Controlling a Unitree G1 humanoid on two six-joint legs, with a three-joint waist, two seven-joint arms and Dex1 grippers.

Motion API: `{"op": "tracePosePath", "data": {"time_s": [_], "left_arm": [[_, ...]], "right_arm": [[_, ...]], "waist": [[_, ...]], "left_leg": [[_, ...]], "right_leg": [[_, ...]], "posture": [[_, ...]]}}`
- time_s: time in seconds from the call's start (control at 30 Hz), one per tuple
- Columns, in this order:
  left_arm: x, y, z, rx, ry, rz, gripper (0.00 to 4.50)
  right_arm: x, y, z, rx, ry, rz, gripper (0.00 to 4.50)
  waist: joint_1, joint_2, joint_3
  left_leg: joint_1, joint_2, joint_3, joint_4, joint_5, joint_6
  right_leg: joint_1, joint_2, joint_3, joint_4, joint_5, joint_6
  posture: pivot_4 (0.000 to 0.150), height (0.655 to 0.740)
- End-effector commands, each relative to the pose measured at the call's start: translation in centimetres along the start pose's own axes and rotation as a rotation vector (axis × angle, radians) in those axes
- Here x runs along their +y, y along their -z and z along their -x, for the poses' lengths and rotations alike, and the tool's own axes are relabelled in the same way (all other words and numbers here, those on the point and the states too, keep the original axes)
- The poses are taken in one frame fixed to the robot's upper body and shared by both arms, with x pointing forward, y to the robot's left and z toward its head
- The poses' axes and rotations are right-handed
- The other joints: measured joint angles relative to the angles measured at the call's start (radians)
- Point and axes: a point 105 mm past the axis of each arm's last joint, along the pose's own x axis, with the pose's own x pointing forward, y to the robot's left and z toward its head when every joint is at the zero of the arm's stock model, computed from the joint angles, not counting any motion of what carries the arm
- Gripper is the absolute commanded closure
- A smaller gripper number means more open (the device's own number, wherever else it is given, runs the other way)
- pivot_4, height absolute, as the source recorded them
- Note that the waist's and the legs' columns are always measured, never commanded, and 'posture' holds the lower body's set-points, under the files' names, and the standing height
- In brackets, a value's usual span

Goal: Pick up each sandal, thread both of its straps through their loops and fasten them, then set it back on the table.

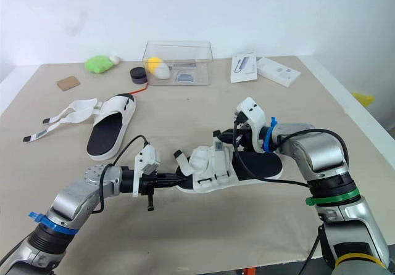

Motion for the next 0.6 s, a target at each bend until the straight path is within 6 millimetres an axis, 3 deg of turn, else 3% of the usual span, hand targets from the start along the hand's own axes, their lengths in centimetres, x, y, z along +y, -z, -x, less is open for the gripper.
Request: {"op": "tracePosePath", "data": {"time_s": [0.03,0.17,0.2,0.3,0.37,0.6], "left_arm": [[0.2,0.4,0.1,0.015,-0.015,0.006,4.5],[0.2,0.4,0.1,0.015,-0.014,0.006,4.5],[0.2,0.4,0.1,0.015,-0.013,0.006,4.5],[0.3,0.4,0.0,0.015,-0.013,0.006,4.5],[0.3,0.4,0.0,0.015,-0.014,0.006,4.5],[0.3,0.3,0.0,0.015,-0.017,0.004,4.5]], "right_arm": [[-1.6,-1.0,0.9,-0.017,0.044,0.039,1.7],[-2.7,-3.4,1.4,-0.085,0.027,0.016,0.02],[-2.5,-3.9,1.4,-0.098,0.0,-0.005,0.02],[0.9,-6.2,1.6,-0.119,-0.242,-0.179,0.02],[2.6,-7.1,1.7,-0.107,-0.337,-0.198,0.02],[6.6,-6.0,0.6,0.096,-0.452,-0.231,0.02]], "waist": [[0.0,0.0,0.0],[0.0,0.0,0.0],[0.0,0.0,0.0],[-0.002,0.0,0.0],[-0.001,0.001,0.0],[-0.001,0.001,0.0]], "left_leg": [[0.0,0.0,0.0,0.0,0.0,0.0],[-0.001,-0.003,0.001,0.0,0.0,0.0],[-0.002,-0.003,0.001,0.0,0.0,0.0],[-0.003,-0.002,0.001,-0.001,0.0,0.0],[-0.004,-0.001,0.0,-0.001,0.0,0.0],[-0.007,0.001,-0.002,-0.001,0.0,0.0]], "right_leg": [[0.0,0.0,0.0,0.0,0.0,0.0],[-0.003,0.0,0.001,0.0,0.001,0.0],[-0.004,0.0,0.001,0.0,0.002,0.001],[-0.005,0.0,0.001,0.0,0.003,0.003],[-0.005,0.001,0.001,0.0,0.003,0.003],[-0.008,0.002,-0.001,0.0,0.003,0.002]], "posture": [[0.15,0.74],[0.15,0.74],[0.15,0.74],[0.15,0.74],[0.15,0.74],[0.15,0.74]]}}
